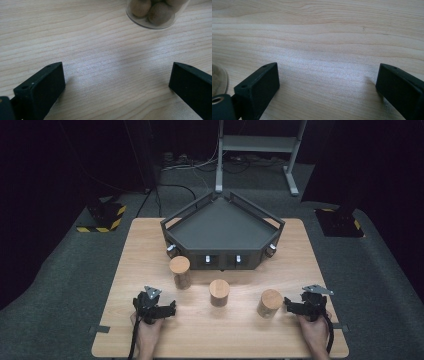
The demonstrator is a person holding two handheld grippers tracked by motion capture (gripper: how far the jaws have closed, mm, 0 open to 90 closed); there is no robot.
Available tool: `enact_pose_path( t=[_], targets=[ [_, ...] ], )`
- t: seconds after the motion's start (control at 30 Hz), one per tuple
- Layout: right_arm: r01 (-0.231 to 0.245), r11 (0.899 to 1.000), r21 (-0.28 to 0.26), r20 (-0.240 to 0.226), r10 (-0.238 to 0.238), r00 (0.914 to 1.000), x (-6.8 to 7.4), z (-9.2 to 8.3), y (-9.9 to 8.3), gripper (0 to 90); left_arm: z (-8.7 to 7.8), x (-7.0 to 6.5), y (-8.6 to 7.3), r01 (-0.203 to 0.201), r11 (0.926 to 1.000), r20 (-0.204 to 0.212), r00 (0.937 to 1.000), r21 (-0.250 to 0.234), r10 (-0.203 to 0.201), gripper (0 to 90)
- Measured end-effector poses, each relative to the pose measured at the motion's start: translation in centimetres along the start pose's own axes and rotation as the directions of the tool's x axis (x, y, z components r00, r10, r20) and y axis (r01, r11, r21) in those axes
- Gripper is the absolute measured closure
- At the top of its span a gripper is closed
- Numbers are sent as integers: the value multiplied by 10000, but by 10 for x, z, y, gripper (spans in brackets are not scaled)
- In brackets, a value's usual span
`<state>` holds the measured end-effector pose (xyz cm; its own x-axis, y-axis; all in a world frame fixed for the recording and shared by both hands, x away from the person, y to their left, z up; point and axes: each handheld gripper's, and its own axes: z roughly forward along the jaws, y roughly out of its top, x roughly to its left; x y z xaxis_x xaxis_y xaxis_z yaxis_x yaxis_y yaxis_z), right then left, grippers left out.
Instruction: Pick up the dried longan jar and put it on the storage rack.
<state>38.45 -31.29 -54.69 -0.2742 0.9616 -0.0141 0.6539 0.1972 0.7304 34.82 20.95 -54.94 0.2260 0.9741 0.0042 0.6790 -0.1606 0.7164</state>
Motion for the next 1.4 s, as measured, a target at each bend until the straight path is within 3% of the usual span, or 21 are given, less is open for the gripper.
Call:
enact_pose_path(
  t=[0.27,0.63,1.03,1.4],
  targets=[
    [-10,10000,-1,-9,10,10000,0,0,0,52,3,1,4,-260,9996,205,9995,72,259,3],
    [-15,10000,-4,-8,15,10000,0,0,0,53,-1,-11,13,-478,9989,782,9958,28,475,8],
    [-10,10000,-5,-13,10,10000,0,0,0,52,-2,-20,33,69,9997,822,9966,-220,-50,33],
    [-13,10000,-4,-14,13,10000,0,0,0,52,6,-29,45,98,9996,787,9969,-275,-76,42]
  ],
)
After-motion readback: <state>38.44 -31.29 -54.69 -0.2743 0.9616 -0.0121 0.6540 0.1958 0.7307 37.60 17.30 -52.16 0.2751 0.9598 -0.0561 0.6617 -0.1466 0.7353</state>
